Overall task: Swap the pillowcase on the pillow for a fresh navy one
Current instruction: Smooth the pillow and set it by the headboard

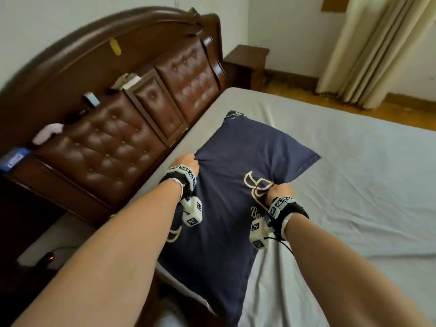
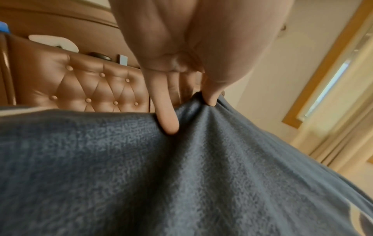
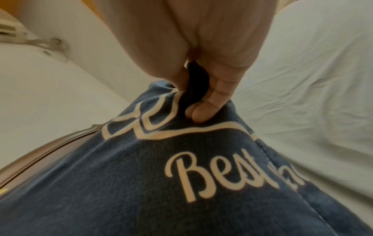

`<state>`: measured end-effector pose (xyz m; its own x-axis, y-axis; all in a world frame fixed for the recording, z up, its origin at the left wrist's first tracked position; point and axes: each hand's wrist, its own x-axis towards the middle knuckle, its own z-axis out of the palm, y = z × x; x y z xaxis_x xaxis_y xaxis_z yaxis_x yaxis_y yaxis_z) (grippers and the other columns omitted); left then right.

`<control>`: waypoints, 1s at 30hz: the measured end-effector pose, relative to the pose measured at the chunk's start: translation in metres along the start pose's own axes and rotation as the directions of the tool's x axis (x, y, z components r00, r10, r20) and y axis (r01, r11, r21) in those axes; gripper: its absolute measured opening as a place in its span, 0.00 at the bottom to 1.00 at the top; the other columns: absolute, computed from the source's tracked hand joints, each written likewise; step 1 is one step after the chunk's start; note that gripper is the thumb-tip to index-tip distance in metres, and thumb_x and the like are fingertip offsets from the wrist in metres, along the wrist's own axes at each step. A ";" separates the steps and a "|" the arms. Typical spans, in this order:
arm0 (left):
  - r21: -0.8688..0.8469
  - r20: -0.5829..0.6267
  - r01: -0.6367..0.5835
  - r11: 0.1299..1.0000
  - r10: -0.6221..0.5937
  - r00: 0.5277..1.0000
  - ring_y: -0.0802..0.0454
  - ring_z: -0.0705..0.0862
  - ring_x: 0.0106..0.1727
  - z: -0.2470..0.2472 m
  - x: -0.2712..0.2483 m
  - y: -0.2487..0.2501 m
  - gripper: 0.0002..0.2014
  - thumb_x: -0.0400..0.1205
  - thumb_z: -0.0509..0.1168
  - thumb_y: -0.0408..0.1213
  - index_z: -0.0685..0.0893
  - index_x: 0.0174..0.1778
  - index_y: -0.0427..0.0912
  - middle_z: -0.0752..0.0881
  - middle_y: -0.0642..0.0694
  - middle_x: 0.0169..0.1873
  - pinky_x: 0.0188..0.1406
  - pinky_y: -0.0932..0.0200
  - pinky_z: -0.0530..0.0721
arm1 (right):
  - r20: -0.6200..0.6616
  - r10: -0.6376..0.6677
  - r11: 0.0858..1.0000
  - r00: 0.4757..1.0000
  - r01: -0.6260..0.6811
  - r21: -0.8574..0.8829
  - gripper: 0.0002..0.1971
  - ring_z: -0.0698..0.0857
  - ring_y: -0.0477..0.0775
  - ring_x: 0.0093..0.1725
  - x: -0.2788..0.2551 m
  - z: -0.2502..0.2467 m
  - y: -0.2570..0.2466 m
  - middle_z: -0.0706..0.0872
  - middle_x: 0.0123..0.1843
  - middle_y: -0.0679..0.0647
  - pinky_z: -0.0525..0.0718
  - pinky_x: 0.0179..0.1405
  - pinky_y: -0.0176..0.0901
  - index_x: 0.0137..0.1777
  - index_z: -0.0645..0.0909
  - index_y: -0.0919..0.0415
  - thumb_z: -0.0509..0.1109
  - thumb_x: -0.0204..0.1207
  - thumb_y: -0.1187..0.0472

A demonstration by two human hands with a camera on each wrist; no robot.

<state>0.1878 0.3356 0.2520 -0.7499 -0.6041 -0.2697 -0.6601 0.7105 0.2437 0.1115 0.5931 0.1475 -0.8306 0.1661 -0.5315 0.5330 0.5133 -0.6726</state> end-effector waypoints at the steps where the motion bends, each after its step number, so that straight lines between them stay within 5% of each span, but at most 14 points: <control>1: -0.032 -0.002 0.016 0.999 -0.016 1.000 0.34 0.80 0.63 -0.008 0.015 -0.016 0.15 0.86 0.54 0.40 0.81 0.62 0.42 0.81 0.37 0.66 0.60 0.51 0.77 | 0.012 -0.002 1.000 1.000 0.003 -0.024 0.26 0.83 0.65 0.65 -0.006 0.013 -0.018 0.83 0.67 0.64 0.77 0.51 0.53 0.74 0.72 0.71 0.64 0.82 0.55; 3: -0.077 0.005 0.027 0.997 -0.027 1.000 0.34 0.80 0.65 -0.019 0.050 -0.047 0.16 0.87 0.53 0.37 0.81 0.65 0.38 0.80 0.35 0.67 0.62 0.50 0.76 | 0.045 -0.006 0.999 0.999 0.007 -0.033 0.35 0.85 0.66 0.61 -0.013 0.054 -0.054 0.85 0.63 0.64 0.78 0.48 0.49 0.71 0.72 0.72 0.73 0.74 0.45; 5: -0.088 -0.002 0.029 0.996 -0.029 1.000 0.35 0.80 0.66 -0.029 0.089 -0.076 0.16 0.87 0.54 0.35 0.80 0.66 0.36 0.81 0.34 0.66 0.62 0.50 0.77 | 0.046 -0.023 0.998 0.999 0.025 -0.061 0.50 0.89 0.62 0.51 -0.005 0.104 -0.081 0.87 0.55 0.60 0.84 0.45 0.47 0.65 0.76 0.70 0.77 0.53 0.30; 7: -0.129 0.004 0.015 0.992 -0.015 1.000 0.35 0.81 0.65 -0.043 0.133 -0.101 0.15 0.87 0.55 0.35 0.80 0.66 0.35 0.83 0.34 0.64 0.61 0.49 0.78 | 0.022 -0.049 0.982 0.999 0.053 -0.180 0.59 0.88 0.55 0.41 0.008 0.148 -0.108 0.88 0.49 0.59 0.81 0.30 0.45 0.62 0.81 0.70 0.75 0.39 0.22; 11: -0.109 0.099 0.023 0.994 -0.012 0.995 0.38 0.75 0.72 -0.077 0.206 -0.142 0.17 0.89 0.49 0.32 0.78 0.68 0.35 0.77 0.38 0.70 0.69 0.52 0.73 | 0.011 -0.041 0.964 0.999 0.042 -0.263 0.47 0.85 0.52 0.42 -0.001 0.211 -0.174 0.88 0.51 0.59 0.70 0.18 0.31 0.61 0.80 0.71 0.79 0.47 0.36; 13: -0.117 0.113 0.018 0.993 -0.004 0.994 0.37 0.76 0.71 -0.098 0.238 -0.152 0.16 0.89 0.51 0.34 0.79 0.66 0.35 0.78 0.36 0.69 0.68 0.51 0.73 | -0.032 -0.058 0.972 0.998 0.049 -0.229 0.46 0.86 0.51 0.40 -0.004 0.232 -0.204 0.87 0.47 0.56 0.75 0.24 0.35 0.57 0.81 0.68 0.78 0.43 0.35; 15: -0.117 0.120 -0.019 0.993 0.033 0.992 0.37 0.79 0.68 -0.115 0.261 -0.161 0.15 0.88 0.53 0.35 0.79 0.65 0.34 0.81 0.34 0.66 0.65 0.50 0.75 | -0.029 -0.064 0.980 0.998 0.057 -0.193 0.34 0.86 0.50 0.37 -0.004 0.248 -0.229 0.88 0.42 0.55 0.79 0.28 0.39 0.48 0.84 0.64 0.81 0.49 0.38; 19: -0.103 0.128 -0.083 0.991 0.096 0.987 0.37 0.80 0.66 -0.146 0.302 -0.165 0.16 0.88 0.54 0.35 0.79 0.67 0.32 0.82 0.33 0.65 0.64 0.48 0.76 | -0.100 -0.085 0.995 0.991 0.080 -0.054 0.30 0.86 0.46 0.33 -0.007 0.266 -0.278 0.89 0.38 0.52 0.71 0.18 0.33 0.47 0.85 0.63 0.85 0.48 0.45; 23: -0.090 0.108 -0.107 0.990 0.116 0.987 0.36 0.80 0.65 -0.154 0.340 -0.166 0.16 0.89 0.52 0.35 0.78 0.67 0.32 0.82 0.33 0.64 0.64 0.46 0.76 | -0.073 -0.129 0.991 0.989 0.126 -0.035 0.15 0.80 0.44 0.26 0.003 0.280 -0.315 0.85 0.31 0.51 0.68 0.11 0.31 0.38 0.87 0.64 0.85 0.56 0.57; 28: -0.159 0.090 -0.063 0.985 0.078 0.993 0.35 0.81 0.63 -0.149 0.404 -0.164 0.16 0.89 0.52 0.37 0.79 0.65 0.34 0.83 0.33 0.62 0.57 0.48 0.77 | -0.069 -0.110 0.994 0.992 0.112 0.016 0.23 0.85 0.47 0.37 0.047 0.314 -0.351 0.87 0.42 0.55 0.68 0.13 0.27 0.46 0.85 0.65 0.88 0.53 0.56; 30: -0.174 0.100 -0.063 0.983 0.081 0.992 0.35 0.81 0.64 -0.146 0.429 -0.159 0.16 0.89 0.52 0.37 0.79 0.65 0.34 0.83 0.33 0.61 0.42 0.57 0.74 | -0.074 -0.090 0.996 0.993 0.091 0.005 0.26 0.86 0.50 0.42 0.075 0.324 -0.361 0.87 0.47 0.56 0.69 0.15 0.27 0.49 0.83 0.65 0.88 0.54 0.55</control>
<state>-0.0352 -0.0886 0.2335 -0.7928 -0.5053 -0.3409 -0.6092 0.6738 0.4181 -0.0906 0.1472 0.1835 -0.8849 0.1813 -0.4292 0.4564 0.5223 -0.7204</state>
